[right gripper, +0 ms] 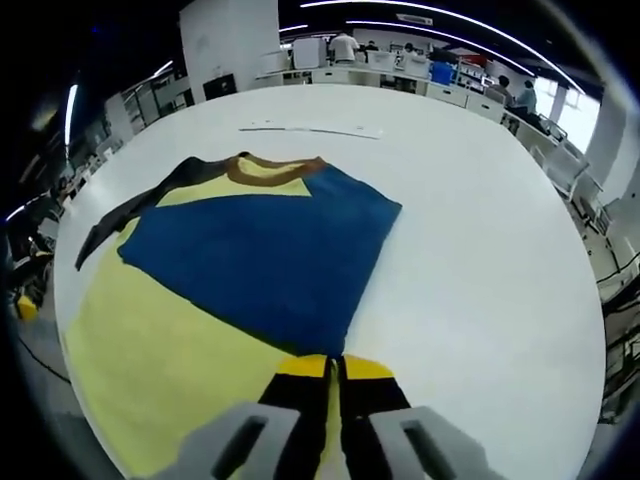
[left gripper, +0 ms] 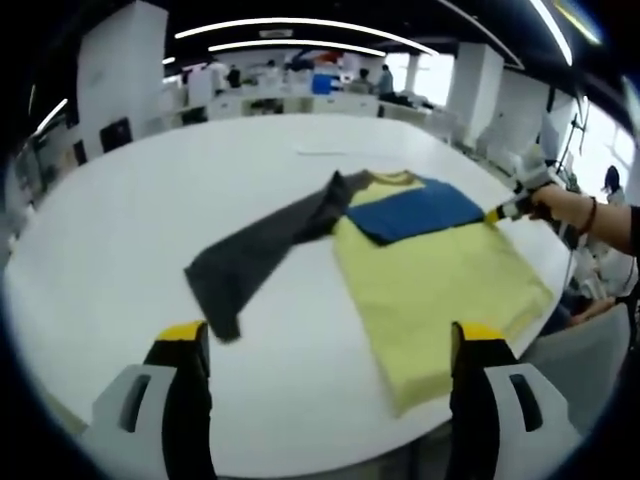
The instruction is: Fold the garment on the visible template until the final outline fits inside the template.
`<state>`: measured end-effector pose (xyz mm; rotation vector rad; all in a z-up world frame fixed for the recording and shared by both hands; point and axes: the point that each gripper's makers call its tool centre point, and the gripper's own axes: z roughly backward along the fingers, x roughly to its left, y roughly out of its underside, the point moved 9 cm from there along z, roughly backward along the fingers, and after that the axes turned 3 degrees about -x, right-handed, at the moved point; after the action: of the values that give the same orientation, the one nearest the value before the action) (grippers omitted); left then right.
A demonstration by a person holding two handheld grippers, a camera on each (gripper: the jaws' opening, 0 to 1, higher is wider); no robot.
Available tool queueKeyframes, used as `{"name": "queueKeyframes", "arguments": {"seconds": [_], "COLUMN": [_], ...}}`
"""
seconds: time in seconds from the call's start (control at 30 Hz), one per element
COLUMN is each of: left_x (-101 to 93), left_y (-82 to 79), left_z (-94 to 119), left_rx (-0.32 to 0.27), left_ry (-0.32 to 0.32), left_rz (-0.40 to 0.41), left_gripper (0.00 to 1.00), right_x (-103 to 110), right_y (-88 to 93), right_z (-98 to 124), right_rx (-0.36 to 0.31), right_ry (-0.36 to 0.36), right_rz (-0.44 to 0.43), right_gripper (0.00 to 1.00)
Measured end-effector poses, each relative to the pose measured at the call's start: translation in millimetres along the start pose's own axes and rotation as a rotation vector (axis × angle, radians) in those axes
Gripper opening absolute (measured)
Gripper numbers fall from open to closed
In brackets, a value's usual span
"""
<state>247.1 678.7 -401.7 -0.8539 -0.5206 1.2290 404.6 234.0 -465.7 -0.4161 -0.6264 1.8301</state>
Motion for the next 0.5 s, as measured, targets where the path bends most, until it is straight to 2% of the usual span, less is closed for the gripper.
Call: {"name": "queueKeyframes", "arguments": {"seconds": [0.5], "left_x": [-0.8], "left_y": [-2.6], "left_z": [-3], "left_rx": [-0.001], "left_ry": [0.033], "left_rz": [-0.013], "left_gripper": [0.92], "right_x": [-27], "right_y": [4.6], "right_z": [6], "right_rx": [0.017], "right_ry": [0.028], "right_rz": [0.013], "right_gripper": [0.00]}}
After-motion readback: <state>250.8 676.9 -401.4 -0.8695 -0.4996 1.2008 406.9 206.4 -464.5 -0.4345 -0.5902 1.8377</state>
